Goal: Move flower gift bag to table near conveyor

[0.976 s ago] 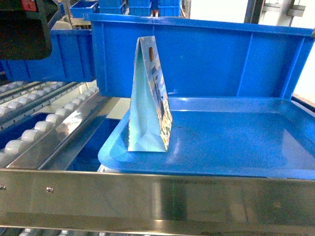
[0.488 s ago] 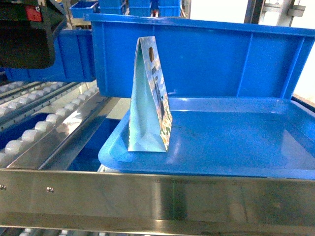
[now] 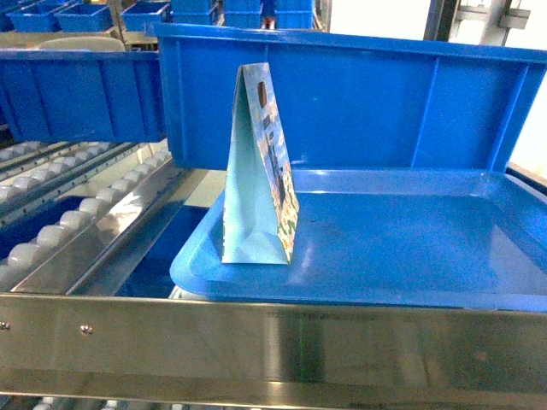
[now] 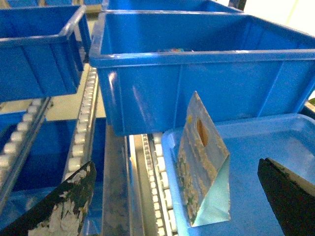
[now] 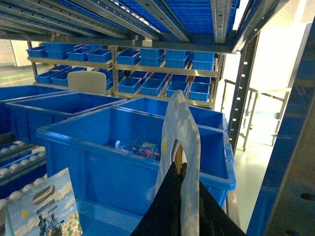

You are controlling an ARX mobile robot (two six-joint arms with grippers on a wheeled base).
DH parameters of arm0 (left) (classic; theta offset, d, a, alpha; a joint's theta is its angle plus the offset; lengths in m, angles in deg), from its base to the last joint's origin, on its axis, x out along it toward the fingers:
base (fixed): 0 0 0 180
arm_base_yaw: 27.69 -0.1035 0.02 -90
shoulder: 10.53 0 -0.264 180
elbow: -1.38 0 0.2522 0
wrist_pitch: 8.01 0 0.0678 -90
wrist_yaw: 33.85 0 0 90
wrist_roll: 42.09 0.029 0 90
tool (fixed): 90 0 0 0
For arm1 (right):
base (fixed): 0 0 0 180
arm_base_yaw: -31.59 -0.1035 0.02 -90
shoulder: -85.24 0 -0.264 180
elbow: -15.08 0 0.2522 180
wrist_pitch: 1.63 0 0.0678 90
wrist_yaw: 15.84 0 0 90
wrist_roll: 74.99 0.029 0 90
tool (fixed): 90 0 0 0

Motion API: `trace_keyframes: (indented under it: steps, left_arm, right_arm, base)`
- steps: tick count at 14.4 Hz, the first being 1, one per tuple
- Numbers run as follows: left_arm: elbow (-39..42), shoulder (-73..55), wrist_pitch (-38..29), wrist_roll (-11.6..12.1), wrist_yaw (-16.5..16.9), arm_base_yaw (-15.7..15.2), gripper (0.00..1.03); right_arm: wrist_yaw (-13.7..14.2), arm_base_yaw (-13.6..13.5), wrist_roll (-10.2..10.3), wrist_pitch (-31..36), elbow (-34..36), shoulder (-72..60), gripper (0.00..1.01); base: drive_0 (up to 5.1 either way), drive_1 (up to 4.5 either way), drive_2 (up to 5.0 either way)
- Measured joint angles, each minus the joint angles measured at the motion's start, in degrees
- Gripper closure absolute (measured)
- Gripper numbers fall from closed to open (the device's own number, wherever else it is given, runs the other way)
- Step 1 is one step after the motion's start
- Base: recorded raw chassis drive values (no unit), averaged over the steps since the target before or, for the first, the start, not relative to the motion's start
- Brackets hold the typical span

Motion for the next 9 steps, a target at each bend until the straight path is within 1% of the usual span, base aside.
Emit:
trace_keyframes:
  steps: [1, 2, 3, 4, 5, 6, 7, 9]
  left_arm:
    - [-2.4, -2.3, 1.4, -1.1, 1.0, -0.9, 0.05]
    - [-3.3, -3.5, 1.2, -1.2, 1.4, -1.3, 0.05]
    - [-5.0, -5.0, 2.9, -2.4, 3.2, -2.1, 0.05]
    - [-5.9, -6.5, 2.4, -2.8, 4.3, -2.3, 0.05]
    - [-6.2, -6.9, 2.8, -3.1, 4.7, -2.3, 0.05]
    - [-7.8, -9.2, 3.7, -3.9, 6.9, -2.8, 0.05]
    - [-10.0, -11.6, 4.6, -4.6, 8.0, -3.1, 0.05]
    - [-13.9, -15.7, 5.5, -5.3, 8.9, -3.3, 0.05]
  right_arm:
    - [0.0, 0.0, 0.0, 0.0, 0.0, 0.0, 0.99]
    - [0.0, 0.0, 0.0, 0.0, 0.0, 0.0, 0.99]
    - [0.0, 0.0, 0.0, 0.0, 0.0, 0.0, 0.99]
    - [0.0, 0.0, 0.0, 0.0, 0.0, 0.0, 0.99]
    - [0.0, 0.0, 0.0, 0.0, 0.0, 0.0, 0.99]
    - [0.0, 0.0, 0.0, 0.0, 0.0, 0.0, 0.99]
    - [0.0, 0.0, 0.0, 0.0, 0.0, 0.0, 0.99]
    - [0.0, 0.0, 0.0, 0.0, 0.0, 0.0, 0.99]
  base:
    - [0.0, 0.0, 0.0]
    - [0.0, 0.0, 0.0]
    - [0.0, 0.0, 0.0]
    - [0.0, 0.0, 0.0]
    - [0.0, 0.0, 0.0]
    - [0.0, 0.0, 0.0]
    - [0.0, 0.0, 0.0]
    - [0.0, 0.0, 0.0]
